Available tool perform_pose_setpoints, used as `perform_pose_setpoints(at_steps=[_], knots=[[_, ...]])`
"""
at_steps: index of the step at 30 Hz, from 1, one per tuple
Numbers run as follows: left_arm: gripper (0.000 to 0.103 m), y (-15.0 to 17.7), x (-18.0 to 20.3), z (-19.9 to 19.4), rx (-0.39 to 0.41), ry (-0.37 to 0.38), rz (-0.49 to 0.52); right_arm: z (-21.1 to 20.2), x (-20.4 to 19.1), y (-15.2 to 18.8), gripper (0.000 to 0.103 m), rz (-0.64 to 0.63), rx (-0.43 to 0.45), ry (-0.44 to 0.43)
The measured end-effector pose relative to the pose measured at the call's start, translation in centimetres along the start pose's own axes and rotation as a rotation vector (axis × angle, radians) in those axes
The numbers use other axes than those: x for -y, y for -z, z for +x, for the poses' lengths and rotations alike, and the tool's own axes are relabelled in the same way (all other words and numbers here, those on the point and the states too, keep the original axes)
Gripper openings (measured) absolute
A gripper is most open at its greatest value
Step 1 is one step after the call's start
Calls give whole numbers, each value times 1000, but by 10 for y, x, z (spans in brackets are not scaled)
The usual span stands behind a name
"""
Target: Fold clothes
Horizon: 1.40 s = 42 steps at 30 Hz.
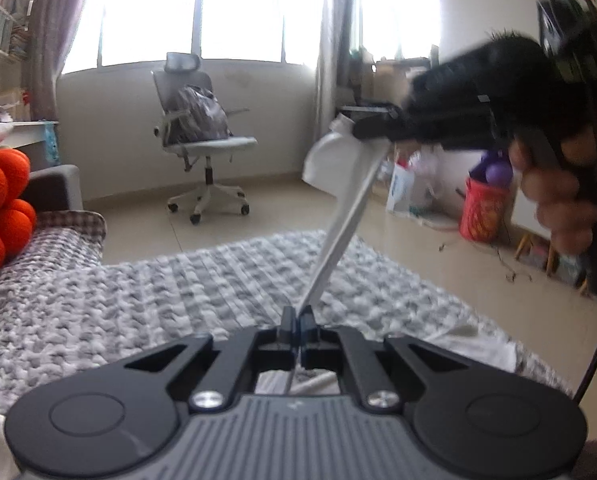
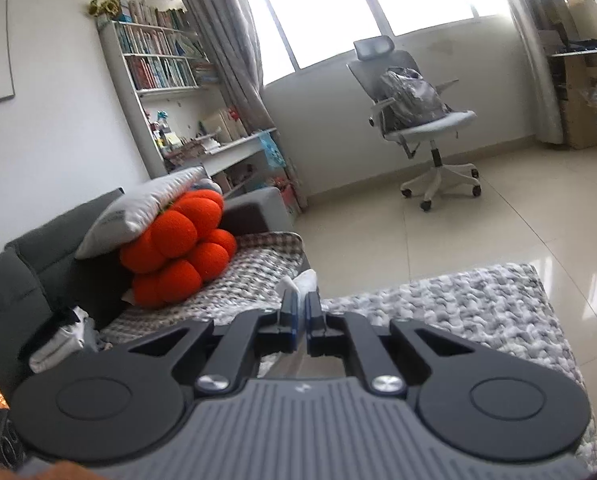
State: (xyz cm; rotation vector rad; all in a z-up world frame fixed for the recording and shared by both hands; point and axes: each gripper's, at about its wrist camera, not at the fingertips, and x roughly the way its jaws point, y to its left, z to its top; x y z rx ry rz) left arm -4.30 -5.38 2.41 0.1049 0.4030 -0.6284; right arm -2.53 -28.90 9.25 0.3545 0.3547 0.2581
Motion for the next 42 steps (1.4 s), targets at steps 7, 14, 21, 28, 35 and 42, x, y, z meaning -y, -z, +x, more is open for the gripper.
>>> perform_pose_setpoints(at_steps=[7, 14, 21, 28, 35, 42], knots=[[2, 10, 15, -9, -21, 127, 35, -27, 6, 8, 5, 30, 31, 5], [2, 33, 34, 11, -149, 256, 116, -47, 46, 48, 5, 126, -26, 76], [2, 53, 44, 28, -251, 301, 168, -64, 87, 105, 5, 253, -118, 163], [3, 62, 48, 36, -324, 345, 195, -92, 112, 152, 4, 367, -161, 213], [3, 57, 45, 31, -342, 400, 196, -113, 110, 146, 15, 330, -143, 189], [6, 40, 32, 34, -289, 410, 58, -92, 107, 125, 16, 252, -140, 169]])
